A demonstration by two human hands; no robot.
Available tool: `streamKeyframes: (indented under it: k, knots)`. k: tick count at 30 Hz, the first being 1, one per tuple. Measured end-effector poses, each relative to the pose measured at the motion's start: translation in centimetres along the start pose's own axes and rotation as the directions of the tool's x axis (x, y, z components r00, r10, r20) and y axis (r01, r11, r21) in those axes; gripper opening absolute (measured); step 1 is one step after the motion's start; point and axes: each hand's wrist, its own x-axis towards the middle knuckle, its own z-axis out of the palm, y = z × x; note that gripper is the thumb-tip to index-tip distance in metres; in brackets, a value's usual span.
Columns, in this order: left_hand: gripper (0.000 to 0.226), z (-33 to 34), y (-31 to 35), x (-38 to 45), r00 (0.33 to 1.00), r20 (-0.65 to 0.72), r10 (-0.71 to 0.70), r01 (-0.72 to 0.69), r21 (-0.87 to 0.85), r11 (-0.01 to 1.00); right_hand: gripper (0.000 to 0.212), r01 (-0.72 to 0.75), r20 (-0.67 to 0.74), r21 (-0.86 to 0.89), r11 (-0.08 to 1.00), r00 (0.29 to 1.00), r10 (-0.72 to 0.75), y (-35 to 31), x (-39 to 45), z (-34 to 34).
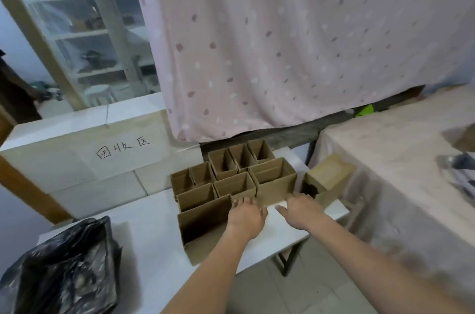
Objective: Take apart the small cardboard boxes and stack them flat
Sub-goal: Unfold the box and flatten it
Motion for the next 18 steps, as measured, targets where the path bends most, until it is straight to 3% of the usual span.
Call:
streamKeyframes:
  k: [10,18]
  knots:
    - [0.057,2.3,11.0,8.2,0.996,0.081,-0.047,0.045,0.029,0.999,0.055,0.03,0.044,0.102,0.994,0.998,-0.034,13.6,5.4,-1.1]
    - [0.058,2.2,14.1,13.7,0.991,0.131,-0.036,0.034,0.023,0.999,0.062,0.032,0.017,0.095,0.995,0.999,-0.034,20.1,10.0,-3.3]
